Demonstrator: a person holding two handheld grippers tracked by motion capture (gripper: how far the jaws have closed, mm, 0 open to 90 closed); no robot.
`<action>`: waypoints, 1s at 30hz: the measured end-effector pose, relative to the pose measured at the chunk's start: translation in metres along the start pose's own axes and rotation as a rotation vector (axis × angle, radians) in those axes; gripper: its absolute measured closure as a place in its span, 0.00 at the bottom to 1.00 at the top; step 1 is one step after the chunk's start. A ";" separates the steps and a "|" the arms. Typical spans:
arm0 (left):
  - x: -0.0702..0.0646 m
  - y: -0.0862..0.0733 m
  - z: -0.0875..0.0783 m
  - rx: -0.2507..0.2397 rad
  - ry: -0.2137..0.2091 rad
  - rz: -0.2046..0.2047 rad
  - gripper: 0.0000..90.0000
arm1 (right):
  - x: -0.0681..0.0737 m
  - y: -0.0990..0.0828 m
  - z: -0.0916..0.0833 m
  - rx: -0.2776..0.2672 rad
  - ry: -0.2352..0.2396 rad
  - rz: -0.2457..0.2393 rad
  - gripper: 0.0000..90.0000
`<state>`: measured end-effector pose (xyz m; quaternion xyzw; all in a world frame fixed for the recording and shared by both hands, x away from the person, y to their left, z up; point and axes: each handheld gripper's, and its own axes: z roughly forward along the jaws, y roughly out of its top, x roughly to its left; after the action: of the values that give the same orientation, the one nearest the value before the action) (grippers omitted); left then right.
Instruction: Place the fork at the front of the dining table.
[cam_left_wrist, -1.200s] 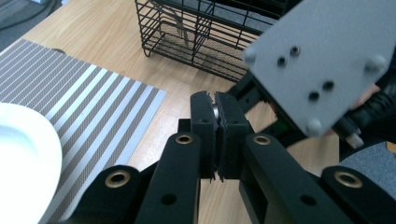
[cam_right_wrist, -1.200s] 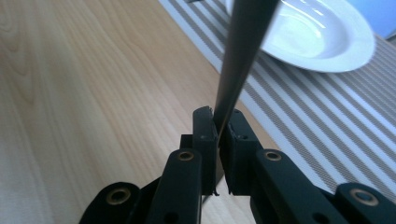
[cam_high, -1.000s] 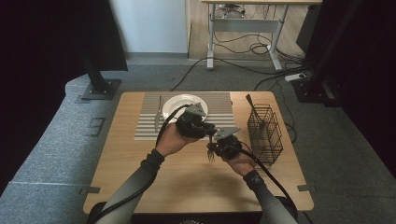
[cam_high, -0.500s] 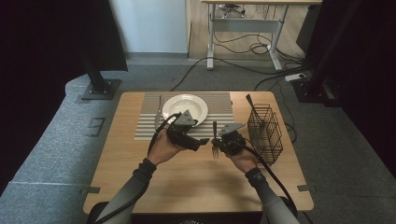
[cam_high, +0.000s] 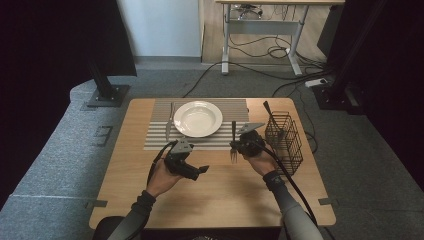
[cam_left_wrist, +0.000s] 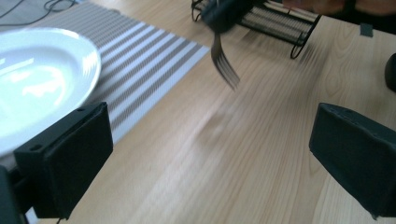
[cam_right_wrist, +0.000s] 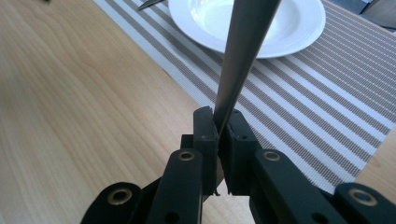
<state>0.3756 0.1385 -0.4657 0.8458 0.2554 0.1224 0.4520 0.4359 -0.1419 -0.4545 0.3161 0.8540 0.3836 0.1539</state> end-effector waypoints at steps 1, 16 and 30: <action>0.000 -0.005 -0.001 -0.001 0.003 -0.006 0.00 | -0.001 0.001 0.001 0.000 -0.001 0.001 0.94; 0.002 -0.068 -0.003 0.053 0.076 -0.022 0.00 | -0.024 0.029 0.023 0.053 -0.062 0.012 0.94; -0.001 -0.087 0.013 0.128 0.050 0.009 0.00 | -0.053 0.040 0.068 0.163 -0.140 0.060 0.94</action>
<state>0.3526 0.1690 -0.5444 0.8709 0.2701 0.1289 0.3898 0.5270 -0.1184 -0.4680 0.3789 0.8597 0.2941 0.1756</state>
